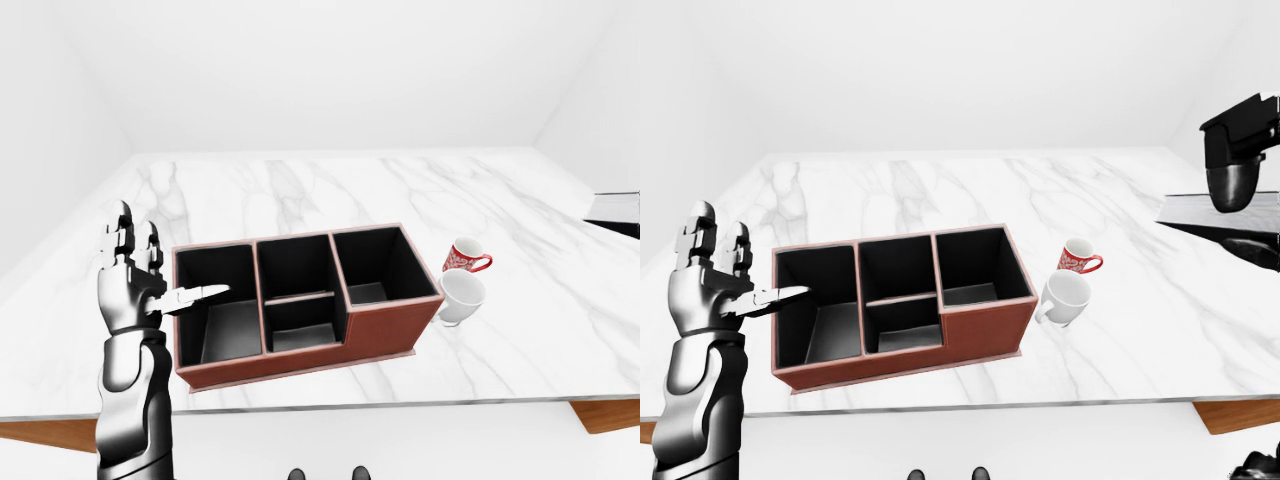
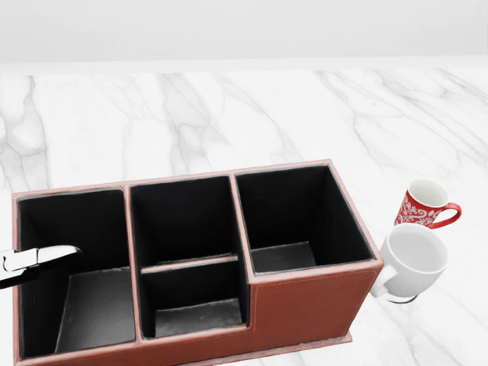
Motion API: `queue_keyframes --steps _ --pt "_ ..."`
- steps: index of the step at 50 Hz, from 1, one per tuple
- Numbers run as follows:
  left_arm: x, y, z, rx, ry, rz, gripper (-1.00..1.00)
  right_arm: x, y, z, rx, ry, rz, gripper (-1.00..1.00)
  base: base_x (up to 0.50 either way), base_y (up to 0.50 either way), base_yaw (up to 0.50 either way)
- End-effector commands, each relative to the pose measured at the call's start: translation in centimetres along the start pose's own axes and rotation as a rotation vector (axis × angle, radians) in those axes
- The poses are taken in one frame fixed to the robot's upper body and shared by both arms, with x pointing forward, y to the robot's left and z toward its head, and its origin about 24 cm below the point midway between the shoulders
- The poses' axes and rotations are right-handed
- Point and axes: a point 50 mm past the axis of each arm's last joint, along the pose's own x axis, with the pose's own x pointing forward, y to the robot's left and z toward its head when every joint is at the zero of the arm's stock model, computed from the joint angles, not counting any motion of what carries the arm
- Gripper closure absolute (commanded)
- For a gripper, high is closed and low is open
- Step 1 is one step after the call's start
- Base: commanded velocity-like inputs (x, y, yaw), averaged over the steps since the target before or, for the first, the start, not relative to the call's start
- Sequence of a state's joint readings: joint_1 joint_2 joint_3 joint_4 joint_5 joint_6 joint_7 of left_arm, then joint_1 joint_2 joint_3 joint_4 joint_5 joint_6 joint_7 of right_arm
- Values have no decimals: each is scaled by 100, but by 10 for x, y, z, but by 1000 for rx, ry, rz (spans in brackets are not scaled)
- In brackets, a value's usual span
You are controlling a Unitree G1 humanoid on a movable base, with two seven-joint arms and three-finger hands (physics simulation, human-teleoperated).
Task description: Pick up the book and place it in the right compartment of the caddy.
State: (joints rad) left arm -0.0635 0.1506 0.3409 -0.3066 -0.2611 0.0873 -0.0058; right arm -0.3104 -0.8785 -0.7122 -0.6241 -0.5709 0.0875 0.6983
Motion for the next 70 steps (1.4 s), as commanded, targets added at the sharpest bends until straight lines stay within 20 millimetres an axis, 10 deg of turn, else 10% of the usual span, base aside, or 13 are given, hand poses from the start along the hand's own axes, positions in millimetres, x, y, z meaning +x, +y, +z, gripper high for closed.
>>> queue_keyframes --steps 1,8,20,37,70 --pt "0 -1 1 -1 -3 -2 -100 51 -87 42 -26 -313 -147 100 0 0 0" --pt "1 0 -1 -1 3 0 -100 133 -87 38 248 -240 -104 100 0 0 0" --pt "1 1 -3 -2 13 3 -100 174 -82 37 607 -249 -66 100 0 0 0" --pt "0 1 -4 -2 17 4 -100 179 -72 19 1197 -457 -179 100 0 0 0" --pt "2 3 -5 -2 23 9 -100 156 -12 -5 1642 -379 -362 100 0 0 0"
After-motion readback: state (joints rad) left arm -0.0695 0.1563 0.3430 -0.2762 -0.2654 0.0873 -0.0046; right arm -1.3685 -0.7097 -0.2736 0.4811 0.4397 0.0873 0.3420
